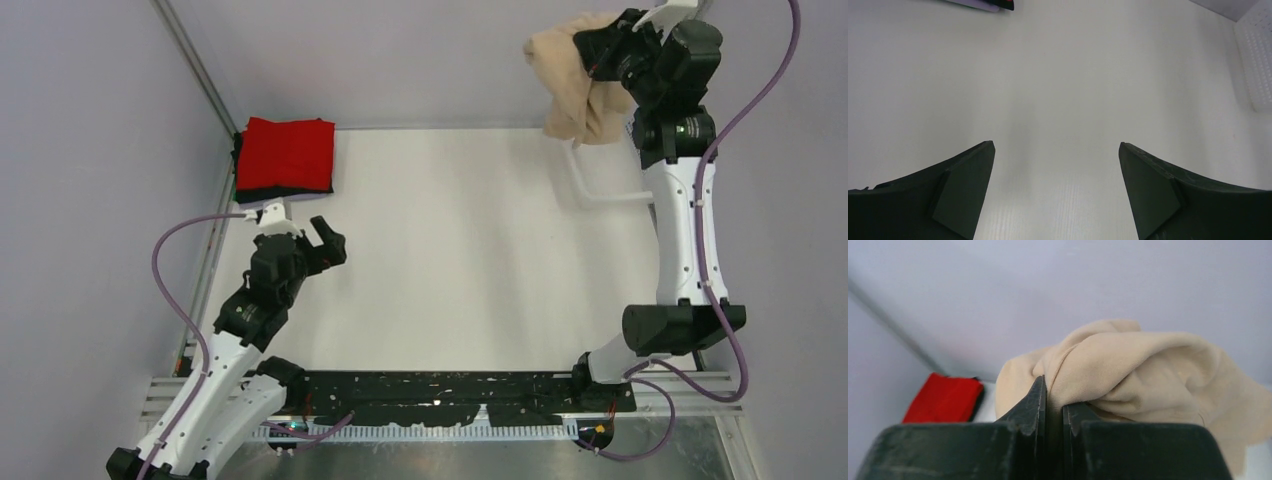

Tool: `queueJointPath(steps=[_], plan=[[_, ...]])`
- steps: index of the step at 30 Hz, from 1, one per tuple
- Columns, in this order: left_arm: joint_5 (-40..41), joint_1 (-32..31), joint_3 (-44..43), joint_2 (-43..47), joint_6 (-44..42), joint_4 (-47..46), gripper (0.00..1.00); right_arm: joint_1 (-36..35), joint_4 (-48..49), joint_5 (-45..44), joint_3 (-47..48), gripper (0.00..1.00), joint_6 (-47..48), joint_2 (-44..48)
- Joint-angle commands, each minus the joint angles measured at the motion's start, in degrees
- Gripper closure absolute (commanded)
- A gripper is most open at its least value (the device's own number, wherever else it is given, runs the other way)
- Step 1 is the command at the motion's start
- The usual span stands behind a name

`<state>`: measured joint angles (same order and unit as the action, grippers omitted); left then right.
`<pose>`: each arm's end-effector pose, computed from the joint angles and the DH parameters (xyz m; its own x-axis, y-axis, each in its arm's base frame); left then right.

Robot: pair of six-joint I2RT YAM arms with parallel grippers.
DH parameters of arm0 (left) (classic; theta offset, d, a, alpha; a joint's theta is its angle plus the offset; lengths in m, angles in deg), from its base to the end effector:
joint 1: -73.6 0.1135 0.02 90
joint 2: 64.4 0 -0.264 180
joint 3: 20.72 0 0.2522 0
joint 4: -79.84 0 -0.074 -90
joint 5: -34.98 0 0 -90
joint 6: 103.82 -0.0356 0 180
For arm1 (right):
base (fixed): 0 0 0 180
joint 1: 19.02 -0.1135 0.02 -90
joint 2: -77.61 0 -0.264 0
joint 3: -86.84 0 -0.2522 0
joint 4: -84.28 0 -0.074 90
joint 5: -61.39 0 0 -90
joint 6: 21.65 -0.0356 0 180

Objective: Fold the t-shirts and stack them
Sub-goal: Move the tshirt to the center of the board

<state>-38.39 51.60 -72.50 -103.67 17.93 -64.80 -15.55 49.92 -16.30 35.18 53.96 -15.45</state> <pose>0.1535 -0.0510 0.2933 -0.3664 -0.3958 -0.8421 -0.0922 0.9160 -0.3904 0.3486 -0.0135 0.5245 -0.0227 0.2446 -0.9694 -0.1528 0.9574 0.2452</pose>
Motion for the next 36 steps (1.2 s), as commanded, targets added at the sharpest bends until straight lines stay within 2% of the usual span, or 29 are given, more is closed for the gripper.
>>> queueJointPath(steps=[1, 4, 7, 9, 10, 12, 18, 20, 23, 25, 27, 28, 30, 31, 32, 36], plan=[[-0.1, 0.1, -0.1, 2.6, 1.8, 0.9, 0.01, -7.0, 3.0, 15.9, -4.5, 0.95, 1.1, 4.7], [0.6, 0.1, -0.3, 4.0, 2.5, 2.3, 0.01, -11.8, 4.4, 24.6, -7.0, 0.95, -2.5, 6.7], [1.2, 0.1, -0.1, 5.2, 3.3, 4.1, 0.01, -17.9, 9.7, 29.2, -11.4, 0.95, -9.2, 9.3], [1.2, 0.1, -0.2, 6.1, 3.7, 5.4, 0.01, -20.8, 17.6, 28.0, -18.9, 0.95, -20.7, 11.9], [1.1, 0.0, -0.1, 6.5, 4.0, 5.7, 0.01, -22.4, 25.0, 27.1, -25.2, 0.95, -28.1, 12.8], [1.0, 0.1, 0.2, 7.6, 4.4, 6.3, 0.01, -24.6, 31.2, 23.9, -33.4, 0.95, -36.0, 15.6], [1.4, 0.1, 1.8, 8.7, 5.8, 7.0, 0.01, -25.9, 37.3, 12.2, -52.5, 0.94, -39.5, 22.6], [0.8, 0.1, 1.9, 7.5, 5.9, 6.9, 0.01, -24.4, 35.6, 5.2, -59.1, 0.86, -37.3, 23.5], [-2.1, 0.1, 1.3, 4.1, 5.6, 6.6, 0.01, -18.7, 32.2, 0.7, -69.4, 0.77, -35.8, 22.1], [-6.3, 0.0, 0.9, 0.6, 4.9, 5.9, 0.01, -12.8, 32.9, 2.7, -74.7, 0.6, -34.9, 20.9], [-10.6, 0.1, 1.2, -2.6, 5.1, 4.3, 0.01, -7.5, 30.1, 2.5, -77.5, 0.32, -32.9, 21.4], [-13.1, 0.0, 1.6, -4.3, 5.2, 2.8, 0.01, -6.6, 28.1, 0.2, -77.4, 0.12, -29.3, 22.0], [-18.1, 0.0, 2.6, -8.1, 5.8, -0.2, 0.01, -5.7, 20.8, -5.2, -75.9, 0.02, -25.0, 24.8], [-20.2, 0.0, 3.0, -10.2, 6.1, -1.9, 0.01, -5.7, 18.1, -6.4, -75.6, 0.0, -23.8, 27.2], [-22.4, -0.1, 3.2, -12.4, 6.5, -3.7, 0.01, -5.7, 17.3, -8.2, -75.6, 0.03, -21.8, 28.5], [-25.8, -1.0, 0.5, -21.9, 7.1, -6.9, 0.01, -6.0, 13.2, -13.7, -75.9, 0.04, -17.2, 35.2]])
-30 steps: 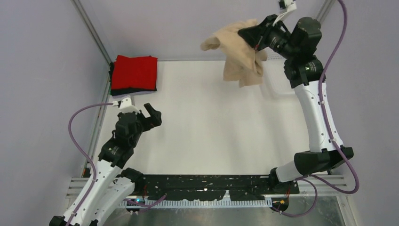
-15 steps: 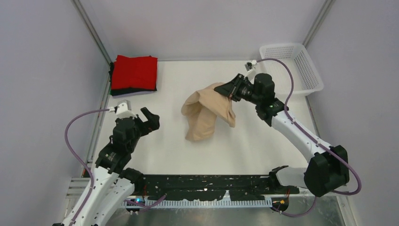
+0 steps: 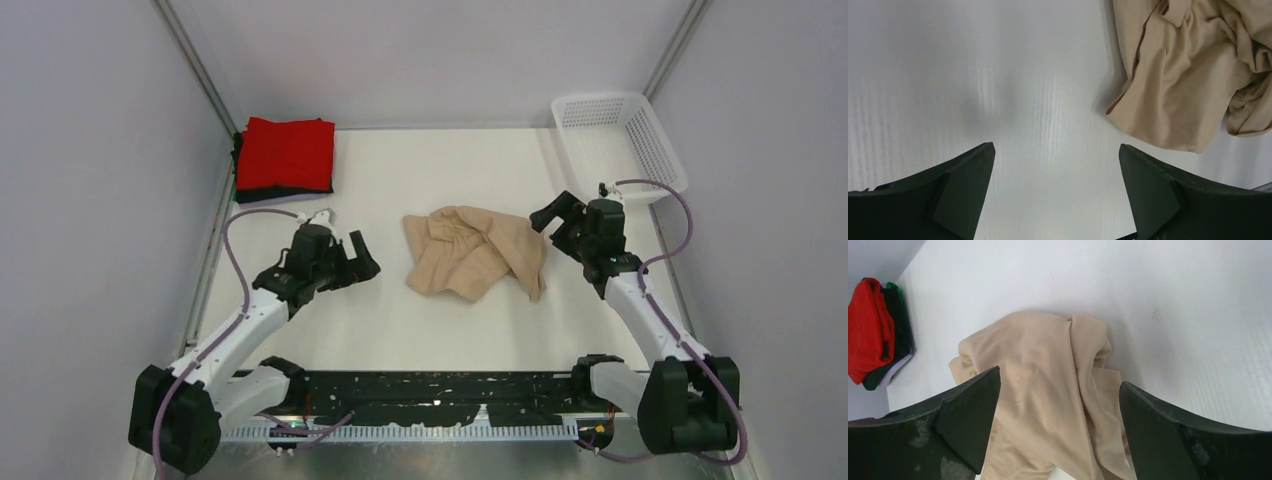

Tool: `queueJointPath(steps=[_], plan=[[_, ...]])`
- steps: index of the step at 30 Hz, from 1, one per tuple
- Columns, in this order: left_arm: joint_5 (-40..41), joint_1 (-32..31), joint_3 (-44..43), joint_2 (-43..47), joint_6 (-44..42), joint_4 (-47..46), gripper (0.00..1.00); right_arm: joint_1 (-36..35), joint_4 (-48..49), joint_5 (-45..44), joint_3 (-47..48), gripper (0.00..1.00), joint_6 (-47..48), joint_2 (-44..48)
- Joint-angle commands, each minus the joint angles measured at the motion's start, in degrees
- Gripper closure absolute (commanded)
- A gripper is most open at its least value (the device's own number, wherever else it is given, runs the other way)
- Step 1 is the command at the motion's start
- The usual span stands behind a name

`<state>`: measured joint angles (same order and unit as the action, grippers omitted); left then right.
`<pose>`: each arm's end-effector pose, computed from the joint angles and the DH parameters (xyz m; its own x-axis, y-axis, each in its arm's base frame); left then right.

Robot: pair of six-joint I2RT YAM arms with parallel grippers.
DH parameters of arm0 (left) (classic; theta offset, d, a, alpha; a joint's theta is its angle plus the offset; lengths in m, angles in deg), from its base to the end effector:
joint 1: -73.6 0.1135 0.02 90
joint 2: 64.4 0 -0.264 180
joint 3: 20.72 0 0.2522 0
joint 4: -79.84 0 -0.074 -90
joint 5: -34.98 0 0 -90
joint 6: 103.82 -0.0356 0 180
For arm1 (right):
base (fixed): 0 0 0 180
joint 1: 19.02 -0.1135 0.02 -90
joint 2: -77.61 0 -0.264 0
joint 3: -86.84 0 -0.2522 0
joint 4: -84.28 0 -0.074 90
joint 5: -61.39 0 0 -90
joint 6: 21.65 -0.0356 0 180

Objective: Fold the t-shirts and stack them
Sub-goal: Move the tshirt to the center of the board, then flatten out the tshirt

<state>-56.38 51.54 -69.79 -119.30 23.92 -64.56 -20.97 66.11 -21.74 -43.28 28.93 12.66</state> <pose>0.1862 -0.0764 0.2314 -0.7249 -0.3665 -0.5833 -0.0654 0.8795 -0.4713 0.2429 0.0125 0.2272 -0.5081 0.6135 -0.6045 0.2445 0.7757 0.5818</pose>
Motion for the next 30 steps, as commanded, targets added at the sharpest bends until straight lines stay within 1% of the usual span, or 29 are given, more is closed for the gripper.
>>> queueJointPath(steps=[1, 4, 7, 9, 12, 16, 19, 20, 21, 25, 29, 30], plan=[[-8.0, -1.6, -3.0, -8.5, 1.1, -7.5, 0.01, -0.6, -4.8, -10.0, 2.5, 0.04, 8.3, 8.8], [-9.7, -3.8, -5.2, -15.5, 1.1, -9.1, 0.01, -0.7, -7.7, -12.8, 1.3, 0.05, 10.3, 12.5], [-12.9, -6.0, -6.7, -21.2, 1.3, -11.1, 0.07, -0.8, -8.8, -13.9, -1.0, 0.05, 11.8, 15.2], [-14.2, -7.2, -7.4, -24.5, 1.6, -12.5, 0.12, -0.7, -9.3, -13.5, -2.5, 0.05, 12.3, 17.0], [-15.4, -8.8, -8.6, -29.0, 2.0, -14.4, 0.24, -0.7, -10.2, -12.9, -4.6, 0.05, 12.6, 19.7], [-16.8, -9.8, -11.4, -34.4, 2.0, -15.4, 0.34, -0.7, -10.4, -12.1, -7.2, 0.04, 12.6, 22.7], [-18.1, -10.5, -13.7, -38.1, 2.2, -15.9, 0.4, -0.8, -10.4, -8.5, -9.4, 0.04, 13.2, 24.6], [-18.6, -10.7, -14.5, -39.4, 2.2, -15.9, 0.45, -0.8, -10.5, -7.9, -9.9, 0.03, 13.4, 25.5], [-19.0, -10.9, -15.1, -40.2, 2.1, -16.0, 0.53, -0.7, -10.7, -6.7, -10.6, 0.03, 14.1, 26.1], [-19.3, -10.9, -15.3, -40.4, 2.5, -16.1, 0.99, -0.8, -11.4, -4.8, -11.5, 0.02, 15.8, 27.1], [-17.8, -10.9, -12.8, -36.6, 2.6, -17.1, 1.0, -0.7, -7.9, -1.1, -12.3, 0.0, 17.0, 26.4], [-17.3, -10.9, -12.1, -35.0, 2.6, -17.2, 1.0, -0.8, -7.3, 0.0, -12.4, 0.03, 17.1, 26.1]])
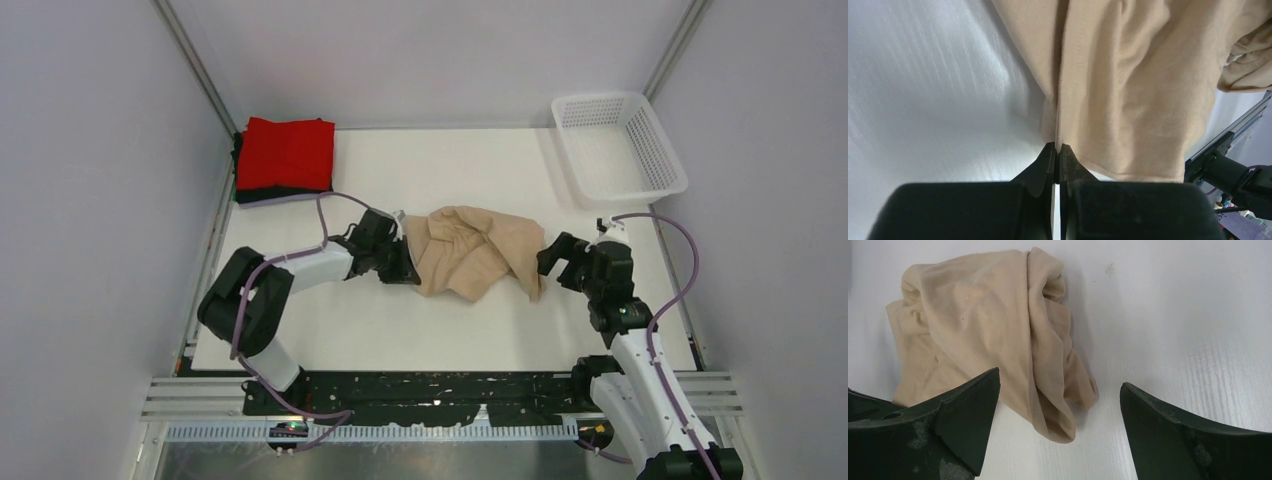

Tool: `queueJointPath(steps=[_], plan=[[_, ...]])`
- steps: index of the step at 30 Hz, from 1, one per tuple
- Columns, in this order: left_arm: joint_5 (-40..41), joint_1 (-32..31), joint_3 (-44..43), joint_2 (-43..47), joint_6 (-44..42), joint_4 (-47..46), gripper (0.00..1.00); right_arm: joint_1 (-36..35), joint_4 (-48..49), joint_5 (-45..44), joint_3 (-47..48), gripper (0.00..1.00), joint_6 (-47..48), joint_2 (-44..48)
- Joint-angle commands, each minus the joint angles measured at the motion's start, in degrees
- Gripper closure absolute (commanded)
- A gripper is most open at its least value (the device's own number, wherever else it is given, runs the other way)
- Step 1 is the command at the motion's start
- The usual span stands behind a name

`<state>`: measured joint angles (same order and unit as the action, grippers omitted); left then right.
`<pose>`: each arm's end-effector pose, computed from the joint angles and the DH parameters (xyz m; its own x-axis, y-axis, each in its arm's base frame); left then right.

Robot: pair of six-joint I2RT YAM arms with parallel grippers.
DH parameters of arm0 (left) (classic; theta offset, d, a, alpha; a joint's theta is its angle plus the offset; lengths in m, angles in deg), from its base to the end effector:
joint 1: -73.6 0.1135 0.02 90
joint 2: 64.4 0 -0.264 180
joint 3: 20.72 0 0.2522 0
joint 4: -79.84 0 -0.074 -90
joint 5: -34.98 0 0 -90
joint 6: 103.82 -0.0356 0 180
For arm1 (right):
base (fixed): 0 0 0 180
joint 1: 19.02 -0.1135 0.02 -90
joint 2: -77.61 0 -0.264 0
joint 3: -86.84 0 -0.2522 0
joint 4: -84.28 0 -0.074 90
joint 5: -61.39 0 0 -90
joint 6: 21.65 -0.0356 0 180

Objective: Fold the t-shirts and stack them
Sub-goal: Flatten out the tshirt

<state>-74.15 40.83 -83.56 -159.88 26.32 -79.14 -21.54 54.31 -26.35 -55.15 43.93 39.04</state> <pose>0.2639 -0.1838 0.1536 -0.9527 -0.1111 -0.2828 0.0791 0.8080 -0.5838 0.1599 0.0084 0.2200 -0.4943 0.3917 -0.7760 0.1389 0.9168 0.3743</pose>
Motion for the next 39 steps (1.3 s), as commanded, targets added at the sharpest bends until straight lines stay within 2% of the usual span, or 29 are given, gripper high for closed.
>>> queueJointPath(steps=[1, 7, 12, 14, 16, 17, 18, 19, 21, 25, 32, 36, 39], plan=[[1.1, -0.2, 2.3, 7.1, 0.2, -2.6, 1.0, -0.2, 6.1, 5.0, -0.6, 0.05, 2.1, -1.2], [4.2, -0.3, 6.1, 16.4, -0.5, -2.3, 1.0, -0.6, 14.5, 8.5, 0.3, 0.27, 1.9, -10.3], [5.3, -0.3, 6.4, 18.4, -0.9, -1.4, 1.0, -3.2, 23.2, 9.8, 2.3, 0.31, 1.1, -20.8], [5.8, -0.2, 6.5, 18.4, -0.9, -1.2, 1.0, -3.8, 24.5, 10.0, 3.3, 0.36, 0.3, -24.5], [7.1, -0.3, 6.0, 18.6, -1.1, -0.2, 1.0, -4.5, 26.5, 9.7, 3.9, 0.53, 0.0, -25.8], [8.0, -0.3, 5.5, 19.0, -1.4, 0.8, 1.0, -4.8, 26.9, 8.3, 3.9, 0.69, 0.1, -25.6], [9.4, -0.3, 5.0, 19.7, -1.7, 2.0, 1.0, -5.3, 26.9, 7.4, 4.1, 0.75, 0.4, -24.3], [11.0, -0.3, 4.5, 20.6, -1.9, 3.2, 1.0, -5.4, 26.6, 5.7, 4.3, 0.85, 1.0, -23.3], [14.1, -0.3, 3.2, 23.0, -2.6, 5.5, 1.0, -5.6, 24.9, 3.3, 5.0, 0.93, 2.5, -19.3], [22.2, -0.2, 0.9, 31.4, -3.5, 9.2, 1.0, -5.6, 20.2, 0.8, 7.8, 0.95, 5.2, -8.7], [36.7, -0.3, -2.8, 51.0, -5.8, 15.8, 1.0, -5.6, 9.2, -1.3, 16.3, 0.95, 7.6, 4.4], [41.4, -0.2, -5.9, 61.3, -9.0, 17.2, 1.0, -5.6, 4.9, -1.7, 23.6, 0.95, 7.5, 10.5], [43.6, -0.3, -9.7, 66.7, -11.2, 18.6, 1.0, -5.6, 1.7, 1.9, 30.5, 0.95, 8.2, 13.2]])
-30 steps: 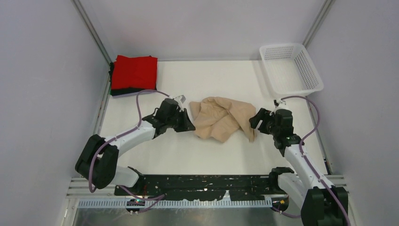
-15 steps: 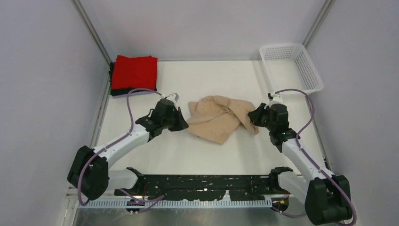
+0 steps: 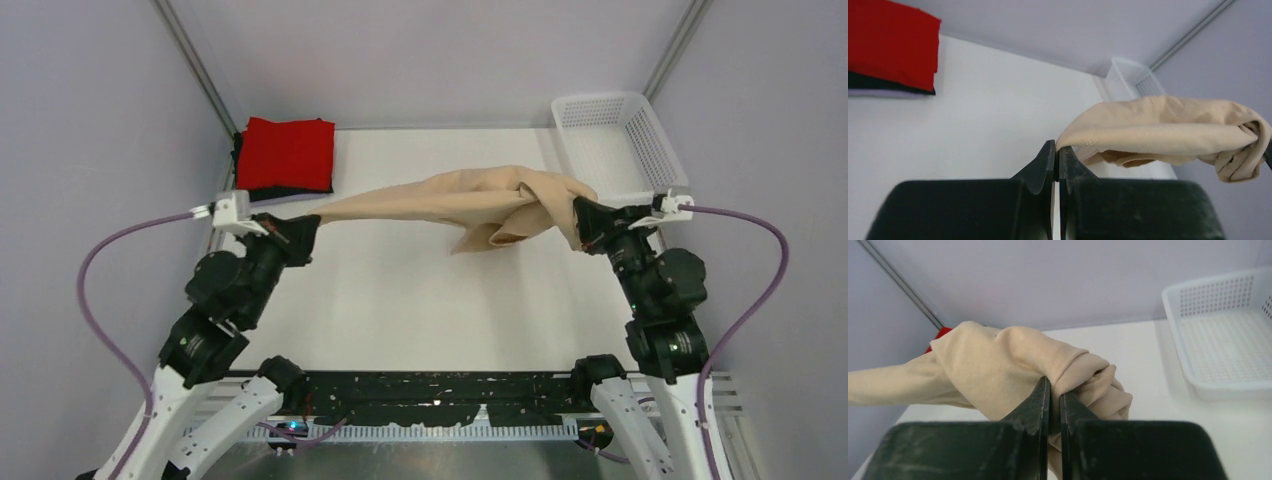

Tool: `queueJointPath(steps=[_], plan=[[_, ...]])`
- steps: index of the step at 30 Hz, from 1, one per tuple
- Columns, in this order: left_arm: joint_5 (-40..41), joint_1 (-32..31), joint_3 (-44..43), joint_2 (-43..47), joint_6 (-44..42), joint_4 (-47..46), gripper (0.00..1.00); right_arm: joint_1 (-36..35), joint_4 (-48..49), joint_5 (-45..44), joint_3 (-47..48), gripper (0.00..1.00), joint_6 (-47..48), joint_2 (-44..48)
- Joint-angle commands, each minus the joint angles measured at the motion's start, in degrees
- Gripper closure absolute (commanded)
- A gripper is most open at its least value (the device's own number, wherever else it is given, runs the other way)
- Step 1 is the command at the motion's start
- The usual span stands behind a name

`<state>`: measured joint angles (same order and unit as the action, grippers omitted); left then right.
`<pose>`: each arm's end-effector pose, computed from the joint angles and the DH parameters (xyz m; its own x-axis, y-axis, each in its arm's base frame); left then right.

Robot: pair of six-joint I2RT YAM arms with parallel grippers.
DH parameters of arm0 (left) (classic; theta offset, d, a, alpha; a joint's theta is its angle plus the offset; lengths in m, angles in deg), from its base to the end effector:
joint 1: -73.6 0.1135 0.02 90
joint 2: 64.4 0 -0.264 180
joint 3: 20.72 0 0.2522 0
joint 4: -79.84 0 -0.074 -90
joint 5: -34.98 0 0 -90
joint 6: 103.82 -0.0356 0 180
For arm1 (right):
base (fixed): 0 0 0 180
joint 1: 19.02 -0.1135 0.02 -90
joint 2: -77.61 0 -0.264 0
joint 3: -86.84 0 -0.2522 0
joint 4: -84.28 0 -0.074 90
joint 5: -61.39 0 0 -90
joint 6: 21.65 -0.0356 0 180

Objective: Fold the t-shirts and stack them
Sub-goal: Flatten out the tshirt

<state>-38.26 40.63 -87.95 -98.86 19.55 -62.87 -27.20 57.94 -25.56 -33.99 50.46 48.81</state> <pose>0.1081 -0.0579 0.3909 -0.2092 -0.4921 -0.8450 0.1974 0.8251 -0.5294 0.1141 0.0183 0.3759 0.0064 0.3108 -0.9504 -0.2066 0.9304 0.3029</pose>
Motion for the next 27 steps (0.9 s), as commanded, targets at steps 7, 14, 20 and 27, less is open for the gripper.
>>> queueJointPath(steps=[7, 14, 20, 27], plan=[[9.9, -0.1, -11.5, 10.5, -7.6, 5.4, 1.0, 0.0, -7.8, 14.5, 20.0, 0.95, -0.5, 2.1], [20.3, -0.1, -9.6, 5.1, -6.8, 7.9, 1.0, 0.0, -7.9, 15.8, 21.4, 0.95, -2.5, -7.6], [17.9, 5.2, -3.3, -11.5, -0.6, 11.5, 1.0, 0.0, -6.4, 12.8, 20.7, 0.95, -0.2, -28.9], [3.5, 12.8, 2.3, -33.5, 3.5, 7.5, 1.0, -2.3, -1.1, 4.9, 33.2, 0.56, 4.2, -65.1]])
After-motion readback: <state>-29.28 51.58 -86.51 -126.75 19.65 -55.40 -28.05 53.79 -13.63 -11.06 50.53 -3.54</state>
